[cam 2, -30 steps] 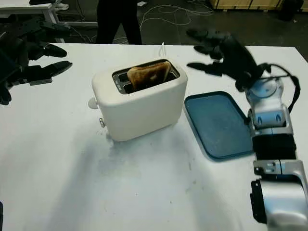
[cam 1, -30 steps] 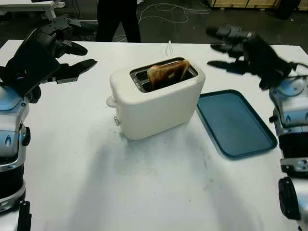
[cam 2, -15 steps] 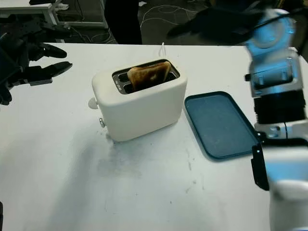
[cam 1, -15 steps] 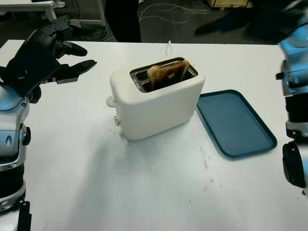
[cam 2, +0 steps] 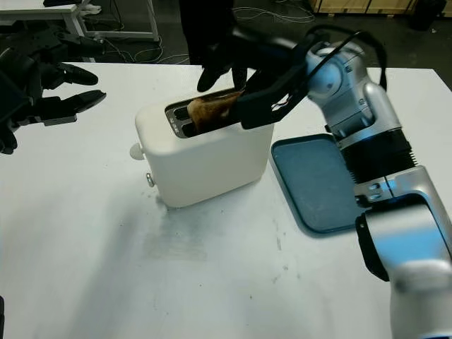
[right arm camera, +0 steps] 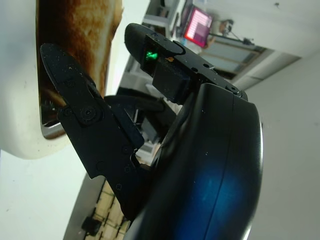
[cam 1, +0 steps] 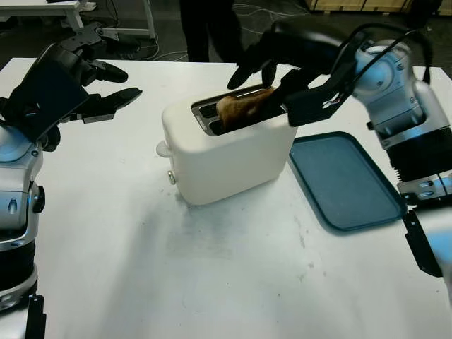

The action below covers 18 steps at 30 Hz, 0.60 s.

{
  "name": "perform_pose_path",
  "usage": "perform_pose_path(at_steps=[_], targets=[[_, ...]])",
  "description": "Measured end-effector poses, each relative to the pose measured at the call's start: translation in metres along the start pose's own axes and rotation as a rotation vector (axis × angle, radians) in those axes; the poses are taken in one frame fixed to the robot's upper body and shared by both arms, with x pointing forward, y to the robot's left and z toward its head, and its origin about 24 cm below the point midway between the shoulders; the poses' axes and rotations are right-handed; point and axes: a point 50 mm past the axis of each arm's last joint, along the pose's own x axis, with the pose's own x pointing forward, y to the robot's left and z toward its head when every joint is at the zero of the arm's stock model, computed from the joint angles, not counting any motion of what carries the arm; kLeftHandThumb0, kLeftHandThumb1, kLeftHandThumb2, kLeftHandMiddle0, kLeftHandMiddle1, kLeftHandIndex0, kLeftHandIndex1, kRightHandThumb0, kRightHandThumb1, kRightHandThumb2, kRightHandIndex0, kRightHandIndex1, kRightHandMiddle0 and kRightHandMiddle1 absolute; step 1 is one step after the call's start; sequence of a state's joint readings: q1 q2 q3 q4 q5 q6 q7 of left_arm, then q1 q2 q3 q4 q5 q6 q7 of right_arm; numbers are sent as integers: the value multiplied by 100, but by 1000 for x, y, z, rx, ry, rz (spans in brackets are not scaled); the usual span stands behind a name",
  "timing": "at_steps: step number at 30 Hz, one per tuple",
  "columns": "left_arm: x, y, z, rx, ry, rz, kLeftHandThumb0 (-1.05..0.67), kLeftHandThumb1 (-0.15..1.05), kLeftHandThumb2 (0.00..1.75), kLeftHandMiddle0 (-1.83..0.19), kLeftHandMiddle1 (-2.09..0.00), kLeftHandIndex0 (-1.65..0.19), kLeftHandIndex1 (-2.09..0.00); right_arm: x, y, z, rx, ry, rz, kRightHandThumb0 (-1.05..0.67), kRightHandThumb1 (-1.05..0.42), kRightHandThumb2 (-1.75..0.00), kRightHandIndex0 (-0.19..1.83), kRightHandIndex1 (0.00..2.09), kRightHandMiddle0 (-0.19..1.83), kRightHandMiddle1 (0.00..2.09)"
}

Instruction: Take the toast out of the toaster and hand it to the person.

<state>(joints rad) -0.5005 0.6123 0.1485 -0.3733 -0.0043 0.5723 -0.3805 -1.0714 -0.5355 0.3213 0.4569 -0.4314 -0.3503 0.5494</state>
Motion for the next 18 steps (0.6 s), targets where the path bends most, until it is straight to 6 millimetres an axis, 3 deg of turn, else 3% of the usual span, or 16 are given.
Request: perform_pose_path(at_steps=[2, 6, 9, 13, 18], targets=[[0, 0, 0, -1, 0, 1, -26, 77, 41, -10, -109, -23, -75, 1, 0, 1, -9, 2, 2, -56, -61, 0, 64, 128, 101, 0], [0, 0, 0, 2, -5, 1, -29, 76, 41, -11, -110, -23, -75, 2, 1, 2, -22, 6, -4, -59, -62, 0, 59, 127, 100, 0], [-1, 0, -1, 1, 0, 0, -29, 76, 41, -11, -109, -23, -74, 3, 1, 2, -26, 6, -24, -62, -62, 0, 62, 109, 100, 0], [-2, 1, -2, -7, -1, 3, -29, 76, 41, -11, -110, -23, -75, 7, 3, 4, -10, -8, -56, -59, -62, 0, 63, 109, 99, 0], [-2, 1, -2, -11, 1, 1, -31, 75, 41, -10, -111, -23, -75, 9, 9, 3, 10, -7, -50, -54, -63, 0, 60, 92, 95, 0]])
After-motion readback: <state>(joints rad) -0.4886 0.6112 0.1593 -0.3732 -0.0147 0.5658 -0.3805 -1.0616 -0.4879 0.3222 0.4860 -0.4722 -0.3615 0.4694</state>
